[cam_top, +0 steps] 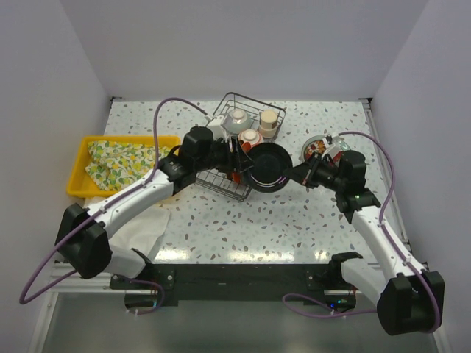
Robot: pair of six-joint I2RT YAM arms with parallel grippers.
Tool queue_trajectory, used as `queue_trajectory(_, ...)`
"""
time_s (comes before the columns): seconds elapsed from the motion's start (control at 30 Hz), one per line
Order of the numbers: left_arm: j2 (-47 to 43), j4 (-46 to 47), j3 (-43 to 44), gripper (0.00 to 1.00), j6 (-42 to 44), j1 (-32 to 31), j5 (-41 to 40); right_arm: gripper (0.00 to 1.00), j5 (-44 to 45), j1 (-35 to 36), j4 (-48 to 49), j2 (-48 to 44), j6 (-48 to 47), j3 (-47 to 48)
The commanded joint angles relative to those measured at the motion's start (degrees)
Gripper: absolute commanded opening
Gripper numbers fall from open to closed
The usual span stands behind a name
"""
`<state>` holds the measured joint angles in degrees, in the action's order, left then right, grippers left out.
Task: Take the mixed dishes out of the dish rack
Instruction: Place the plate on the plate.
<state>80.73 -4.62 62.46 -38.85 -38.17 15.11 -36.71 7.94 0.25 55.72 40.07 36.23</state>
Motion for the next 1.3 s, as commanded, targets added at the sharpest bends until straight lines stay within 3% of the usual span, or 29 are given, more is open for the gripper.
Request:
queue_trajectory(0.0,-4.6,-3.9,0.3,0.67,6.5,0.1,-10.0,0.00,4.9,-0.2,-2.1,-0.7,-3.1,2.4)
queue_trajectory(0.03,-5.1,-4.6,0.5,0.78,7.3,0.1,-11.5,0.00,5.5,-0.4,-2.4,-0.3,-3.0,2.6)
queue_trajectory(0.13,-7.2,-7.1,0.5,0.93,11.0,0.3,-17.5,0.00,7.2,-1.5,-2.5,1.0,-2.7,3.8)
queue_trajectory(0.23,-9.4,-9.3,0.0,0.99,14.7,0.3,-23.5,0.00,8.2,-4.6,-1.9,2.3,-1.5,4.7)
queue_trajectory(0.47,-14.2,-11.5,-3.2,1.00,20.7,0.3,-32.6,0.00,13.3,-13.9,-3.4,7.6,1.9,6.9)
queue_trajectory(0.77,-18.6,-11.4,-7.5,1.00,23.0,0.3,-34.9,0.00,18.8,-23.8,-2.1,17.5,8.4,8.5)
queue_trajectory(0.9,-19.1,-11.5,-8.3,1.00,23.7,0.3,-35.2,0.00,17.1,-28.2,-0.5,22.0,9.5,9.1)
queue_trajectory(1.27,-18.2,-10.6,-8.7,1.00,24.2,0.3,-33.8,0.00,12.6,-29.8,-2.4,37.5,6.7,16.9)
